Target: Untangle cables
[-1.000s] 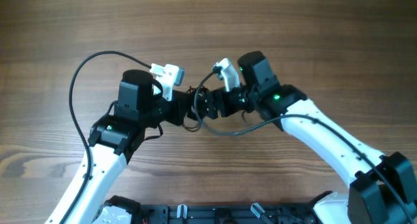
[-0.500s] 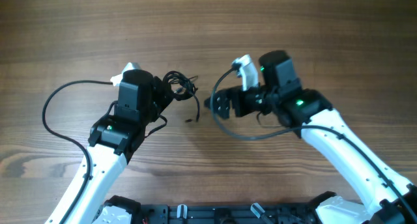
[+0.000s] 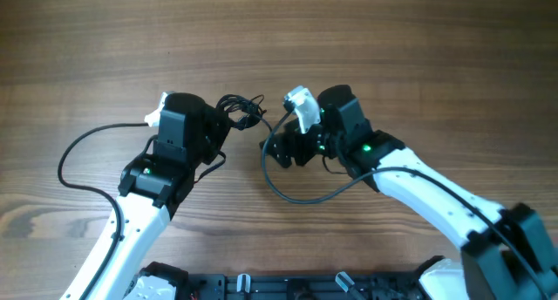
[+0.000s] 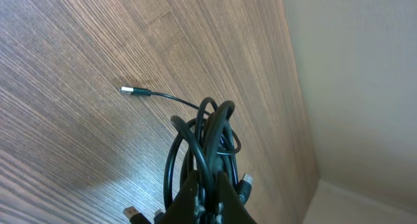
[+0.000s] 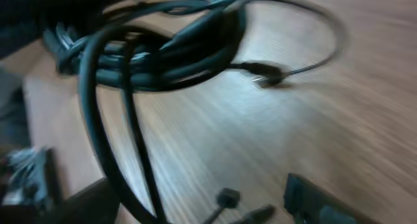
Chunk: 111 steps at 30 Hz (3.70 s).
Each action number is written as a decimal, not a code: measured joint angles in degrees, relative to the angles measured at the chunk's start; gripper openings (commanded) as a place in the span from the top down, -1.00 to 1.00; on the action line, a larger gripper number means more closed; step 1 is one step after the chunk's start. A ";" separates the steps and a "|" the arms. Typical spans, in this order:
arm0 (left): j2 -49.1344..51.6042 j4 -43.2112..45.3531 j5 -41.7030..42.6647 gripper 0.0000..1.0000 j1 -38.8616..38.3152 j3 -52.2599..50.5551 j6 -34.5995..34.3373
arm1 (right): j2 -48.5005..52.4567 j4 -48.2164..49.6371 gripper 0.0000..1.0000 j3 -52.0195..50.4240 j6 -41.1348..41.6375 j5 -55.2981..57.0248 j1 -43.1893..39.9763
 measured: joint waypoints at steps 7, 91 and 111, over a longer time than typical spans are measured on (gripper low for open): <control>0.00 -3.82 -0.72 0.92 0.00 0.00 4.20 | 2.05 0.46 0.91 -0.17 2.34 -8.09 -1.20; 0.87 -1.55 11.26 0.92 -8.20 0.00 31.39 | 0.31 21.79 0.91 -0.98 37.86 18.64 1.97; 1.03 -1.84 2.25 0.91 -8.22 0.00 14.73 | 0.31 10.84 0.60 -0.81 26.25 1.49 2.36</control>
